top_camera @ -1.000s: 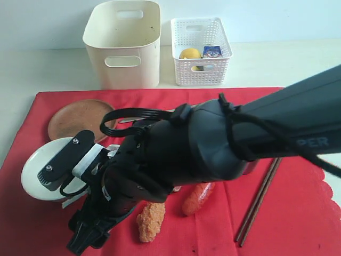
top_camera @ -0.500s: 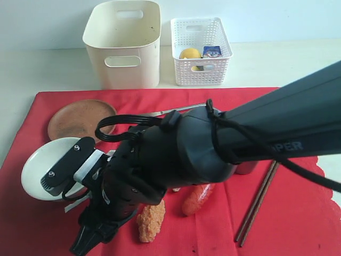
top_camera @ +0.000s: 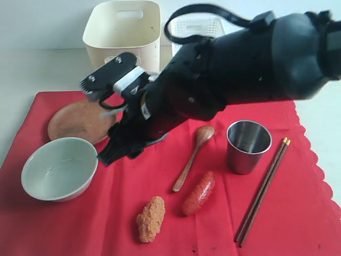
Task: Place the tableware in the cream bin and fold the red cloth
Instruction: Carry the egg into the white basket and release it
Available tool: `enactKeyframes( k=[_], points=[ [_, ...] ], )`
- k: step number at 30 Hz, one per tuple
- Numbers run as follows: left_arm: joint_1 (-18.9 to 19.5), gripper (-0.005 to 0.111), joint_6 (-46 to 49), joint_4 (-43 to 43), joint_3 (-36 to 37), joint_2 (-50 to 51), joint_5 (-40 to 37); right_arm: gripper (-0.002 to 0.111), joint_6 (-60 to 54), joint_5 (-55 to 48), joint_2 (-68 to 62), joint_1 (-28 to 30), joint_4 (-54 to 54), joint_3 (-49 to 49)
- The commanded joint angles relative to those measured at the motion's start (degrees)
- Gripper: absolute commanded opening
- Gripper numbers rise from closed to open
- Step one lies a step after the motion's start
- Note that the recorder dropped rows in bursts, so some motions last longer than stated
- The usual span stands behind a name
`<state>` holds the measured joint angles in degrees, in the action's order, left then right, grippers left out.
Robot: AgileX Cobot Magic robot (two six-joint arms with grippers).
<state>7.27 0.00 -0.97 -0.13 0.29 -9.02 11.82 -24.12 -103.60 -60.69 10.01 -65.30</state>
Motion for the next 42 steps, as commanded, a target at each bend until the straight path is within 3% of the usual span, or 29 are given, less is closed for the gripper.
enactKeyframes(
  k=[1, 20, 29, 42],
  points=[
    [0.12, 0.001, -0.4, 0.35, 0.13, -0.29, 0.15, 0.0, 0.31, 0.65, 1.6, 5.78, 0.77, -0.32],
    [0.12, 0.001, -0.4, 0.35, 0.13, -0.29, 0.15, 0.0, 0.18, 22.16, 1.19, 27.15, 3.78, -1.41],
    [0.12, 0.001, -0.4, 0.35, 0.13, -0.29, 0.15, 0.0, 0.3, 20.71, -7.46, 30.64, 3.55, -12.02],
    [0.12, 0.001, -0.4, 0.35, 0.13, -0.29, 0.15, 0.0, 0.04, 3.52, -25.88, 31.56, 4.42, -38.57]
  ],
)
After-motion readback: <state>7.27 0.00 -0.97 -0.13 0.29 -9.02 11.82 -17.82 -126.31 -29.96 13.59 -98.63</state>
